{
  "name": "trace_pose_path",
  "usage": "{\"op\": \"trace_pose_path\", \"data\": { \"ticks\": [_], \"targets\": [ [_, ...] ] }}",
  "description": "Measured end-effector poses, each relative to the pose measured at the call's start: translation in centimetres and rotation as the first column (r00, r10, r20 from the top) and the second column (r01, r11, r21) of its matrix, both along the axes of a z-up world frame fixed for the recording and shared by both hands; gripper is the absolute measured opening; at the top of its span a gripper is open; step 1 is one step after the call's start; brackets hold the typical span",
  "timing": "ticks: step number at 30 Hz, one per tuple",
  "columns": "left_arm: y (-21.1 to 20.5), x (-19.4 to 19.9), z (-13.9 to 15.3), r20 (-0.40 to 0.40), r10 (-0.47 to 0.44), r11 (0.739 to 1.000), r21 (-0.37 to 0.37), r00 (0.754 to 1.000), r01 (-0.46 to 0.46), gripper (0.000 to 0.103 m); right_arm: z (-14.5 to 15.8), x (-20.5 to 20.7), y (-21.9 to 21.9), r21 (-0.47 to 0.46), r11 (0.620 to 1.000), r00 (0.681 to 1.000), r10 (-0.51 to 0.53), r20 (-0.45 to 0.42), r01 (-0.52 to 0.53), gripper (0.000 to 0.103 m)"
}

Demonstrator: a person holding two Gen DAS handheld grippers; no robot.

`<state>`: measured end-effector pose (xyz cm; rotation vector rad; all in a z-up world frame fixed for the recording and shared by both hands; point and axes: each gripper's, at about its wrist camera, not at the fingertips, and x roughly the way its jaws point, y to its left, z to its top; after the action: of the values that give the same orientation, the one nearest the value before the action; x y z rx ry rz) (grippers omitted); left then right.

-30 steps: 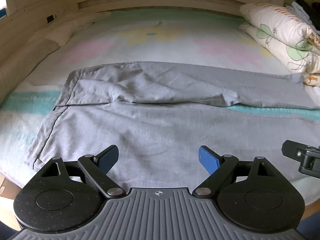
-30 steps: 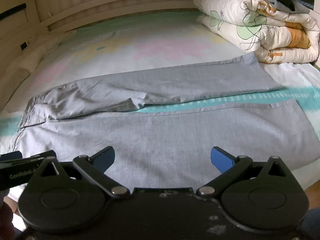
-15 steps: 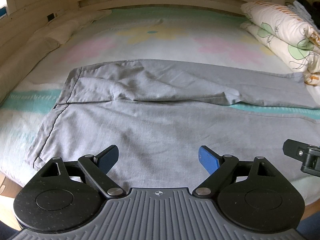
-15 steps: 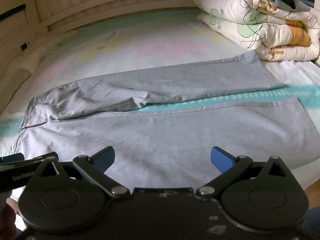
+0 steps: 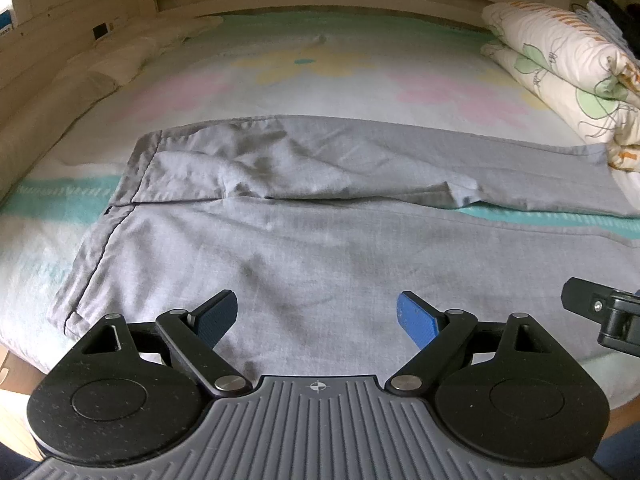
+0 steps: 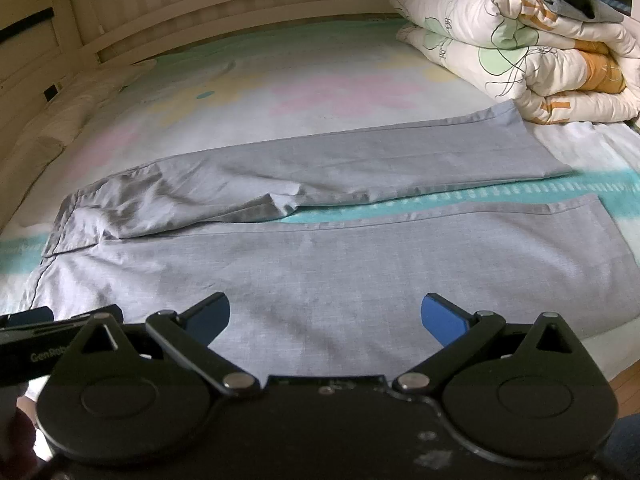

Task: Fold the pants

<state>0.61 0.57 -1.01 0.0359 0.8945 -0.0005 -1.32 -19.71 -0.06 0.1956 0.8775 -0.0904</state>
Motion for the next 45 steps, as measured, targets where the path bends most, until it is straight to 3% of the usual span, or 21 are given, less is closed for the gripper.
{"op": "trace_pose_path", "data": {
  "ticks": [23,29,36,39,42,45],
  "targets": [
    [-0.2,-0.4,0.4,-0.003,-0.006,1.0,0.006,1.0,0.006,0.085,0.6,-0.5,-0.2,0.041,0.999,1.0,0.017,0.008,-0.017,0.103],
    [-0.1,-0.3,0.4,-0.007,-0.011,1.0,0.008,1.0,0.011,0.071,0.3,-0.6,0.2,0.044,0.997,0.998,0.057,-0.004,-0.056,0.103],
    [0.6,0.6,0.5,-0.006,0.012,1.0,0.003,1.0,-0.012,0.064,-0.4,-0.3,-0.3,0.066,0.997,0.998,0.049,-0.026,-0.047,0.09],
    [0.5,2.1,1.0,-0.03,-0.022,1.0,-0.008,0.999,0.021,0.063,-0.4,0.7,-0.7,0.083,0.996,0.998,0.039,-0.039,-0.036,0.074],
    [0.7,4.2,1.6,-0.051,-0.04,0.999,-0.023,0.998,0.039,0.063,0.1,2.7,-1.2,0.119,0.992,0.997,0.049,-0.062,-0.042,0.072],
    [0.5,6.8,2.4,-0.038,-0.057,0.998,0.006,0.998,0.058,0.063,1.1,5.6,-1.4,0.092,0.994,0.996,0.066,-0.063,-0.06,0.073]
  ]
}}
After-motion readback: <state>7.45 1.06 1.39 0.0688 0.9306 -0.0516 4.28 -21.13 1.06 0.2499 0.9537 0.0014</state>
